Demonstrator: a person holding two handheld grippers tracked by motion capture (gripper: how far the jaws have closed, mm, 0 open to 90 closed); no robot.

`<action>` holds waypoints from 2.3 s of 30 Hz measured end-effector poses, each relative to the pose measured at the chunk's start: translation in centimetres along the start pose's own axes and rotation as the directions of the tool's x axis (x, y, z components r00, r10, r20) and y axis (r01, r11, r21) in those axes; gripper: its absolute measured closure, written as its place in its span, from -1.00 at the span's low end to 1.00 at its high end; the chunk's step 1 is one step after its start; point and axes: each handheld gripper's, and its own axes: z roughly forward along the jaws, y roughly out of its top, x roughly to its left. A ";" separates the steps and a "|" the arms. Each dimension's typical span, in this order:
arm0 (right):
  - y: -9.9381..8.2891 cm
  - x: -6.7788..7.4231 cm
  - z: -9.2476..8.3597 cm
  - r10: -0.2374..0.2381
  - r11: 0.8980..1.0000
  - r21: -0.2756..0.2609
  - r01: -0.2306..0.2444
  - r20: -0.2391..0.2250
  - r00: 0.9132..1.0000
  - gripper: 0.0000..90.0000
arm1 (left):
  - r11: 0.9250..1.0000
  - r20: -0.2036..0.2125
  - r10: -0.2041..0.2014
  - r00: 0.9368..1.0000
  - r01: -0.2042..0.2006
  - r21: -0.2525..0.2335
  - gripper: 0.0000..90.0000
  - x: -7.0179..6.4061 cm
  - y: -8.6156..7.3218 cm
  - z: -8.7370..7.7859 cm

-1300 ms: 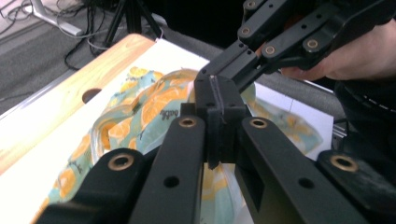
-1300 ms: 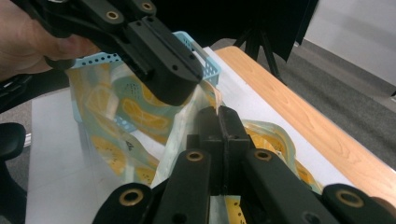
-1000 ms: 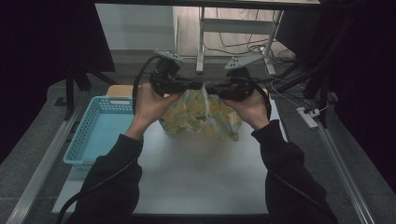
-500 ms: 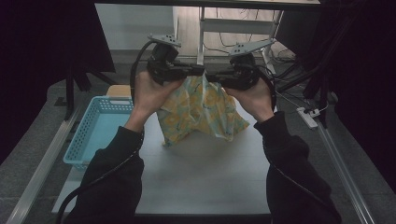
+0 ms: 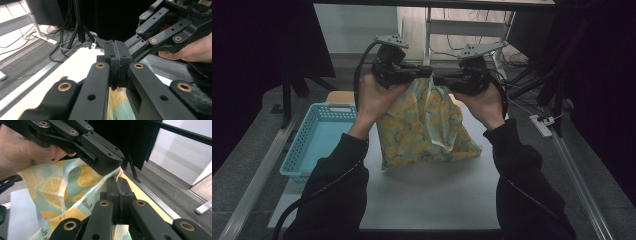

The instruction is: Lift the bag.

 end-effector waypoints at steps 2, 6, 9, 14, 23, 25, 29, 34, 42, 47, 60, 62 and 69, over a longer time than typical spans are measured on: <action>-0.2 -0.1 0.2 -0.002 1.000 0.010 0.002 0.013 1.000 1.00 | 1.000 -0.008 0.004 1.000 -0.004 0.010 0.99 0.0 -0.1 0.3; -0.5 -0.4 0.5 0.010 1.000 0.009 -0.010 0.019 1.000 0.98 | 1.000 -0.012 0.001 1.000 -0.001 0.011 0.97 0.2 -0.5 0.7; -0.8 -0.5 0.6 0.021 1.000 0.015 -0.021 0.025 0.999 0.93 | 1.000 -0.015 -0.005 1.000 0.005 0.008 0.89 0.3 -0.8 0.8; -1.2 -0.8 0.7 0.042 0.999 0.015 -0.042 0.028 0.999 0.76 | 1.000 -0.028 -0.018 0.999 0.017 -0.007 0.52 0.6 -1.5 0.7; -2.2 -1.3 0.9 0.075 0.997 0.018 -0.076 0.036 0.996 0.43 | 1.000 -0.070 0.001 0.998 0.000 0.003 -0.09 1.5 -3.2 0.1; -2.5 -1.3 1.0 0.083 0.996 0.018 -0.084 0.037 0.996 0.35 | 1.000 -0.070 -0.006 0.998 0.006 0.009 -0.21 1.5 -3.8 -0.1; -3.2 -1.4 1.2 0.098 0.995 0.017 -0.099 0.049 0.994 0.11 | 0.999 -0.077 -0.026 0.997 0.028 0.030 -0.57 1.4 -4.5 -0.1; -4.1 -1.4 1.6 0.116 0.993 0.009 -0.117 0.073 0.991 -0.26 | 0.997 -0.072 -0.027 0.997 0.032 0.068 -0.84 1.2 -5.7 -0.1; -5.6 -1.0 1.7 0.144 0.990 0.001 -0.144 0.080 0.986 -0.60 | 0.994 -0.066 -0.047 0.997 0.053 0.098 -0.99 1.0 -8.0 0.2; -6.8 -0.7 1.6 0.142 0.989 0.020 -0.144 0.079 0.987 -0.71 | 0.993 -0.058 -0.067 0.996 0.072 0.092 -1.00 0.9 -9.5 0.1; -10.1 0.6 1.1 0.140 0.989 0.045 -0.144 0.069 0.988 -0.85 | 0.991 -0.035 -0.077 0.996 0.080 0.109 -1.00 0.0 -13.7 -0.9; -10.7 0.8 0.9 0.142 0.988 0.047 -0.146 0.069 0.987 -0.87 | 0.991 -0.035 -0.079 0.996 0.082 0.108 -1.00 -0.2 -14.4 -1.1; -12.5 1.5 0.4 0.148 0.988 0.045 -0.151 0.068 0.987 -0.92 | 0.990 -0.041 -0.083 0.996 0.087 0.115 -1.00 -1.1 -16.2 -1.9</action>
